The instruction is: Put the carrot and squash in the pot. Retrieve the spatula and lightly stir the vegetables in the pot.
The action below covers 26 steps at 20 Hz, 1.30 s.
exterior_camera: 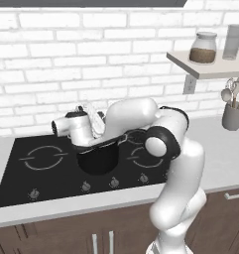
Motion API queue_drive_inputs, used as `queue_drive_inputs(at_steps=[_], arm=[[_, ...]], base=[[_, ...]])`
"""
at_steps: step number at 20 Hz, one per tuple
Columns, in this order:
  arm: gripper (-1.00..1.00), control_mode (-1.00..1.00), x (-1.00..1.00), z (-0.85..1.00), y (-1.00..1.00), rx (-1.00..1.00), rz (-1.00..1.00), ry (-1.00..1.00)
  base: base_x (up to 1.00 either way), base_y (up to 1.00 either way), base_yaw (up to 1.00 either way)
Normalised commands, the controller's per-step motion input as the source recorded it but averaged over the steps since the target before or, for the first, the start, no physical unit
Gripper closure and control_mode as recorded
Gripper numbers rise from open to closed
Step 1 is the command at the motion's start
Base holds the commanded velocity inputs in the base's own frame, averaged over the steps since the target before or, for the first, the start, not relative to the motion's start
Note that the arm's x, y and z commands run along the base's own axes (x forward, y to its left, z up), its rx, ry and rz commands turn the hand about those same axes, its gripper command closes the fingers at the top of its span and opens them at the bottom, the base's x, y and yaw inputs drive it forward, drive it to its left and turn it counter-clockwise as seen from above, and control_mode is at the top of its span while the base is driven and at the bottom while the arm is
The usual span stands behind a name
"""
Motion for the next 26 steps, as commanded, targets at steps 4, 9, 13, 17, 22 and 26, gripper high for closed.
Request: queue_drive_inputs(at_steps=[4,9,13,17,22,26], arm=[[1.00,-1.00,-0.18,-0.01,0.00,0.48,0.00,0.01],[1.00,-1.00,0.00,0.00,-0.03,0.45,0.00,0.03],[1.00,-1.00,0.00,-0.20,-0.11,0.14,0.00,-0.01],[1.00,-1.00,0.00,-0.53,-0.16,-0.06,0.00,-0.14],[1.00,-1.00,0.01,-0.55,-0.03,-0.26,0.00,-0.26],[1.00,-1.00,0.02,-0.38,0.00,-0.22,0.00,-0.27]], base=[[0.00,0.00,0.00],[0.00,0.00,0.00],[0.00,0.00,0.00],[0.00,0.00,0.00],[0.00,0.00,0.00],[0.00,0.00,0.00]])
